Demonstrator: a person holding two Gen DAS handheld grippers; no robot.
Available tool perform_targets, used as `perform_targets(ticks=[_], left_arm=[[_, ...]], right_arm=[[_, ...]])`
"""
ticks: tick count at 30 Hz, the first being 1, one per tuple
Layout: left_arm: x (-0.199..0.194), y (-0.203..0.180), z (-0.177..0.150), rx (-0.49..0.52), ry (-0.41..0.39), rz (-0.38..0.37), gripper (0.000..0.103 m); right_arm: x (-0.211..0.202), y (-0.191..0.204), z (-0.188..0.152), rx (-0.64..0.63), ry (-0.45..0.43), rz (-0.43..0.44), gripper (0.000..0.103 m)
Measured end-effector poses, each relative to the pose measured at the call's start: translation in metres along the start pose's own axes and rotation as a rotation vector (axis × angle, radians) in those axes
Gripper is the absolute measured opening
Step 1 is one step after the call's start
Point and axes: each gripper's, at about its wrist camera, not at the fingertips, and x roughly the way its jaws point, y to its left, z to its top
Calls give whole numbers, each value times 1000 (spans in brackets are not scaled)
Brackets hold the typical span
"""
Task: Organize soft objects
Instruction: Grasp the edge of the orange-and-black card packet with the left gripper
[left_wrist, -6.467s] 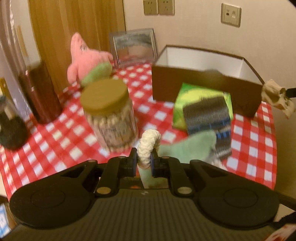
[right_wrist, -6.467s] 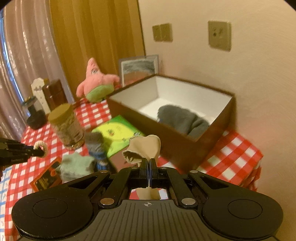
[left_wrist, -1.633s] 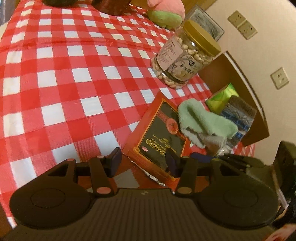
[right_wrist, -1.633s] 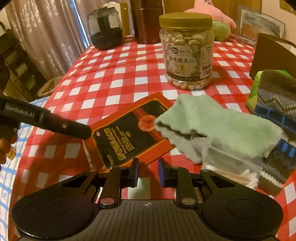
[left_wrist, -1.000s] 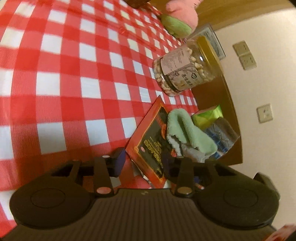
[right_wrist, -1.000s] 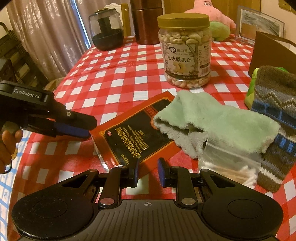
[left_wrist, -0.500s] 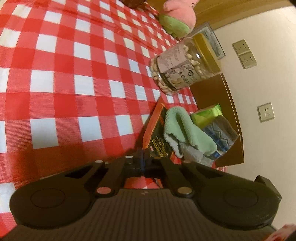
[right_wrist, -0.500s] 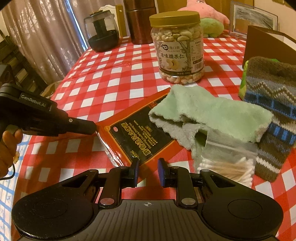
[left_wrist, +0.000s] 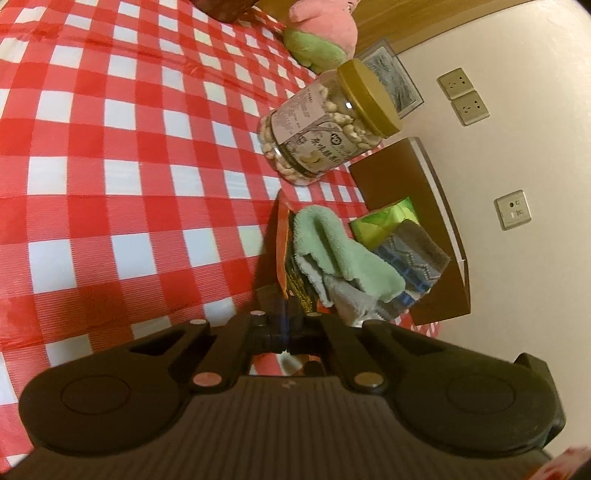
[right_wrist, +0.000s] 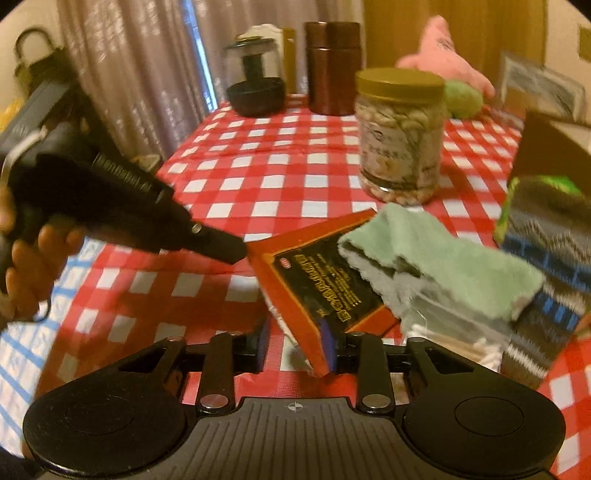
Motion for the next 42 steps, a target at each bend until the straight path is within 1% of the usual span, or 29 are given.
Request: perform_targets(ticks=[2,4,8,9,10,13,15,17,21,23,25,30,35,37,38,42], left_arm=[[0,-3,0,-1,-1,-6,0],[1,-5,-1,-2,0,-9,0],[4,-7,-2,-8,0,-9,0],[4,-7,-2,-10,-1,-9,0],[5,-7,-2,-14,3,-14,0],[7,-4,-3,-30,13,-21,0],[9,-2,-2,-39,18,-8,6],[10,0,0,-48,25,-10,13],[13,1,5,-74,21,-17,15],[19,2,9,-94,33,-28,17],[27,0,12,-96,53,-36,17],[51,-4,22,-65,99,-29,17],[72,-10,23,-18,154,-19,17],[77,-14,21,0,165,-15,12],[78,-16,20,12,163,-12,7],[76,-24,17,40,157,-24,6]], right_arm=[[3,7,-2,-61,5,-36,34],[9,14,-6,-135,25,-95,34],[16,19,-15,-213,27,-159,33],[16,19,-17,-217,18,-161,24],[14,19,-18,-220,11,-155,11],[12,19,-20,-230,4,-158,9],[10,15,-19,-198,1,-161,8],[7,12,-17,-176,-5,-163,8],[4,11,-18,-167,-6,-164,9],[4,11,-19,-166,-4,-161,9],[3,9,-18,-163,-3,-158,9],[3,5,-19,-133,-5,-152,9],[0,-1,-20,-81,-6,-139,9],[-3,-5,-20,-45,-15,-130,10],[-5,-8,-19,-27,-15,-117,10],[-16,-19,-19,50,-19,-86,13]])
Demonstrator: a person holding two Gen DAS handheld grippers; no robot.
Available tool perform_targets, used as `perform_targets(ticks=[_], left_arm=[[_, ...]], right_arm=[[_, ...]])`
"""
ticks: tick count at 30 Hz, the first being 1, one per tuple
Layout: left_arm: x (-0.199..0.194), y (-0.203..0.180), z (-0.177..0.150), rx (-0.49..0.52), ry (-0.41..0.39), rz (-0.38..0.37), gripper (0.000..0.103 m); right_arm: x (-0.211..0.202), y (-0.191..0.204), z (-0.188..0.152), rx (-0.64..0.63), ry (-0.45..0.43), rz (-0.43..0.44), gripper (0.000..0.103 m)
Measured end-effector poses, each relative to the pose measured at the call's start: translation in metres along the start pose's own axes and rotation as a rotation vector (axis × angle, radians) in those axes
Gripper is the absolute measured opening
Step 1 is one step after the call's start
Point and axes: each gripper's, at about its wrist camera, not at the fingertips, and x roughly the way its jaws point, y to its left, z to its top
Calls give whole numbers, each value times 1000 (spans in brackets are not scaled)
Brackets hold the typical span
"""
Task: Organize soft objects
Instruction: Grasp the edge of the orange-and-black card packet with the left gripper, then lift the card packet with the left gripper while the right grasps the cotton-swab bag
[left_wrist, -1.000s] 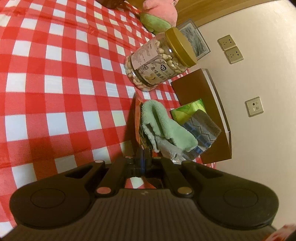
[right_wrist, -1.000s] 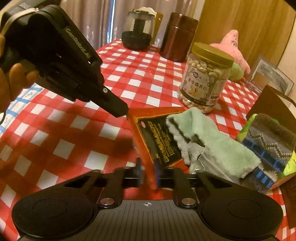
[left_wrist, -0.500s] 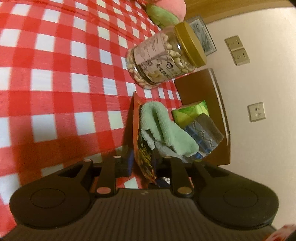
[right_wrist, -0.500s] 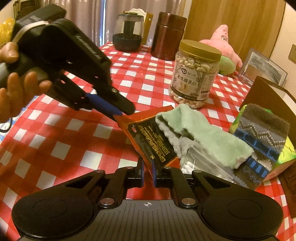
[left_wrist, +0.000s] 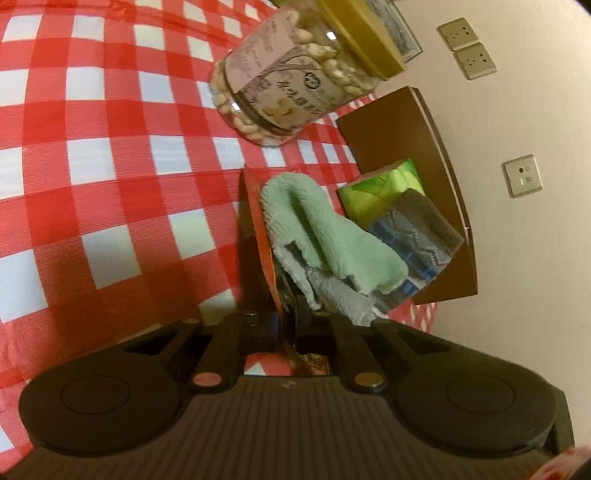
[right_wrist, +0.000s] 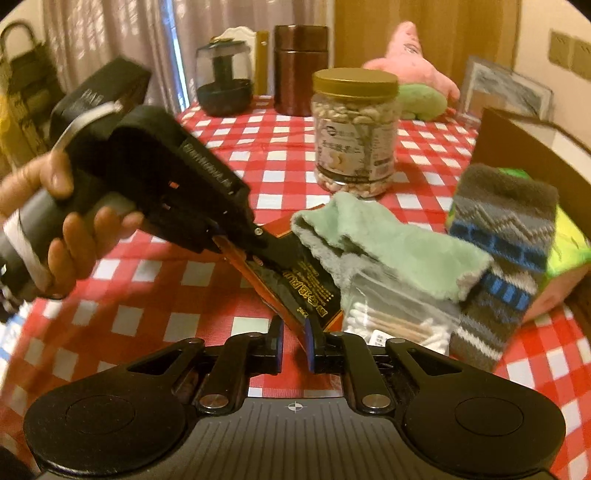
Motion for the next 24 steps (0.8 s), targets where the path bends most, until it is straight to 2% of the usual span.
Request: perform_targets(ticks=[2,4,6,8,10,15,24], left_arm=[[-5,-6,-2,33,-18,11,5],[-10,-10,-2,64,-34,43,1],[-15,-11,-2,81,-37,72,1],[-22,-12,-4,102,-44,87,1],[-30,-15,-6,129,-52,114,1],[-46,-18,-10,171,-74,174,1],[-70,-18,-14,211,-112,257,1]], right_arm=[[-7,-7,1,57,-13,27,20],[-14,-14,2,114,-21,39,52],[-22,-22,2,164,-59,56,61],[-30,-28,3,190,-75,57,63],[-31,-33,3,208,-63,23,70],[-21,-50,0,253,14,-56,81],[0,-62,-2,244,56,-106,83]])
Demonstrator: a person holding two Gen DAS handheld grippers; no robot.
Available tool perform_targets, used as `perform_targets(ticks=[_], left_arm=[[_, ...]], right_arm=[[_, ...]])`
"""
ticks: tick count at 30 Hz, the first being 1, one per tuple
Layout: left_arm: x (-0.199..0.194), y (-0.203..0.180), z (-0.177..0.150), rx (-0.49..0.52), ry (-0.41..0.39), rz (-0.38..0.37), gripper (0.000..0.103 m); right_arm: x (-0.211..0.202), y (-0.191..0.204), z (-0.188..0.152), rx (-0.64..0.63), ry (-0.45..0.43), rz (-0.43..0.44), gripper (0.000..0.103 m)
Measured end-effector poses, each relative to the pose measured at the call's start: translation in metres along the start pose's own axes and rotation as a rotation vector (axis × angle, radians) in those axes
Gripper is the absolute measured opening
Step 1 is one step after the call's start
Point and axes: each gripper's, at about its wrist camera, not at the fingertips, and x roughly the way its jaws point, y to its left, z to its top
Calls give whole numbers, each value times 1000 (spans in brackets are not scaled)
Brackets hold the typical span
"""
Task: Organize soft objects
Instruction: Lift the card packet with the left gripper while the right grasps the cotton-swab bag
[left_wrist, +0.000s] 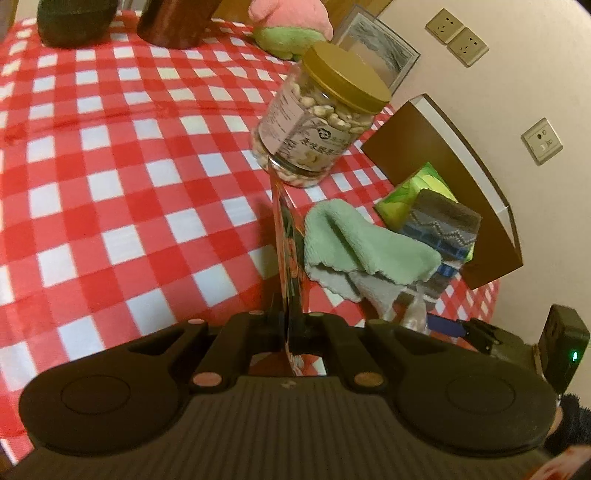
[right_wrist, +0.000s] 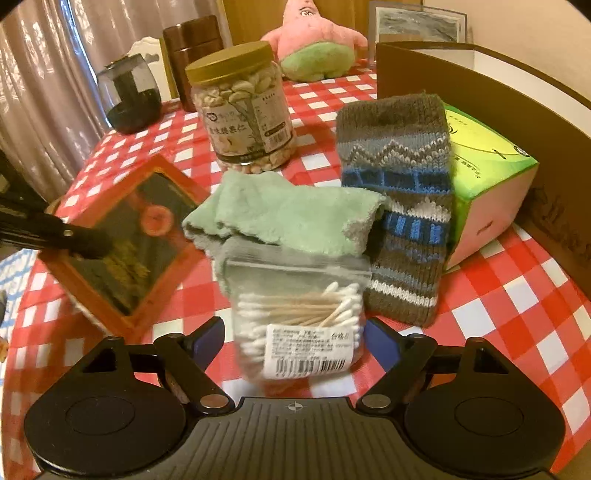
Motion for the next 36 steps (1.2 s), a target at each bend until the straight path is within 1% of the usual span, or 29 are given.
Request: perform_targets(ticks=[3,4,6,14,22,30,36], left_arm=[[-7,1,-1,14,-7,27,1],[-9,1,-1,17,-10,33,1],[-12,1,-2,23,-14,48,1],[-16,-3,-7,36,-18,69,1],[-22,-13,-10,78,-29,86,0],[-41,-25,-14,121,-60,114,0],[-59,-35,-15,156,-89,136,0]], right_arm=[[7,-3,3,18,7,2,82],[7,-5,2,24,10,2,80],[7,-7,1,20,11,7,72],[-1,-1,1,-17,-13,11,71],[-17,-3,1,1,-36,25,71],[-43,-15,-7,51,-62,28,71],[-68,-36,-17,107,-71,5,71]])
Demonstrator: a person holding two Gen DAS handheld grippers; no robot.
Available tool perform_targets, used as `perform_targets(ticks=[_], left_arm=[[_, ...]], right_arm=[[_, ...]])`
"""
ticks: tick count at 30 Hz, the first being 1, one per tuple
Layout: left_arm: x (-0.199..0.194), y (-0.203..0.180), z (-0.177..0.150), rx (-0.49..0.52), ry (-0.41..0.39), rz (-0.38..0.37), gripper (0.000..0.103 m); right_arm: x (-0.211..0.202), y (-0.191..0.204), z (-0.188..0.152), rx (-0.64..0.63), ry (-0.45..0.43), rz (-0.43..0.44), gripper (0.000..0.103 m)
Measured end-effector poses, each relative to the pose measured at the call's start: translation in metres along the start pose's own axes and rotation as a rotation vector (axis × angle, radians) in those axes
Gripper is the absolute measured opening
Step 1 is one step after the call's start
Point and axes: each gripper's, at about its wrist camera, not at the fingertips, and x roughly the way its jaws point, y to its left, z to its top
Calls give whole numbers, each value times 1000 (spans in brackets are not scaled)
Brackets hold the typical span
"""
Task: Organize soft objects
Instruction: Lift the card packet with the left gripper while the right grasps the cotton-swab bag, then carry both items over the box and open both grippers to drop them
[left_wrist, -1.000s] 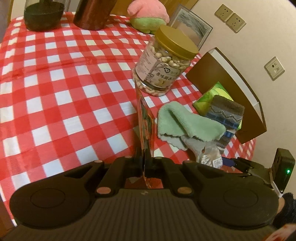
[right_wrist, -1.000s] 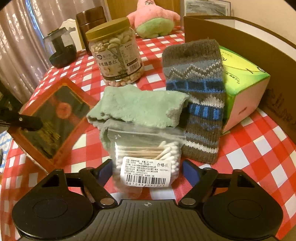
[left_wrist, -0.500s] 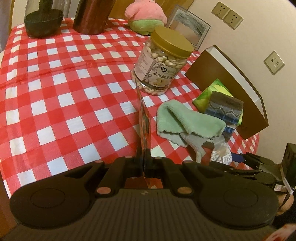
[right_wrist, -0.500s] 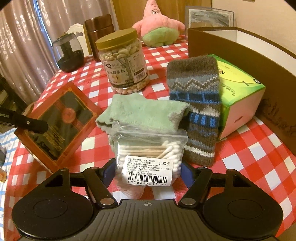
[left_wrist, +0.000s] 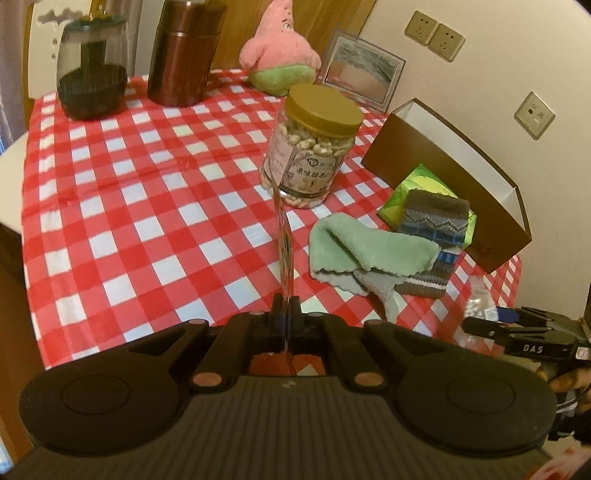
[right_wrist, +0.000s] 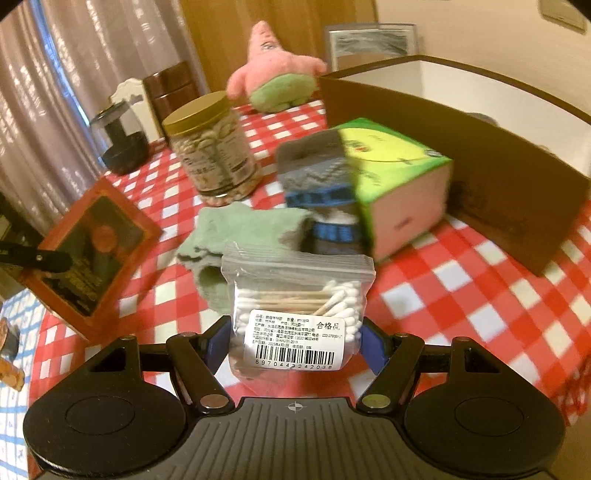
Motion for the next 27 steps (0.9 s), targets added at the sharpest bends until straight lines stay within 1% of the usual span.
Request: perform_targets(ticks=[6,15,22,27], left_arm=[[-13,-12,9,38,-31,6,0],[-16,-47,32,131,-69,-36,0],[-4,-75,58,211,-93,-65,0],[11,-94,85,283,-111,-70,0]], right_arm=[[-25,-27,-5,56,-11,-48,71],[-58,-67,-8,128,-50,-116,71],[-85,-93,-3,166,-100,-156,71],[-101,-111,9,178,-138,-183,71]])
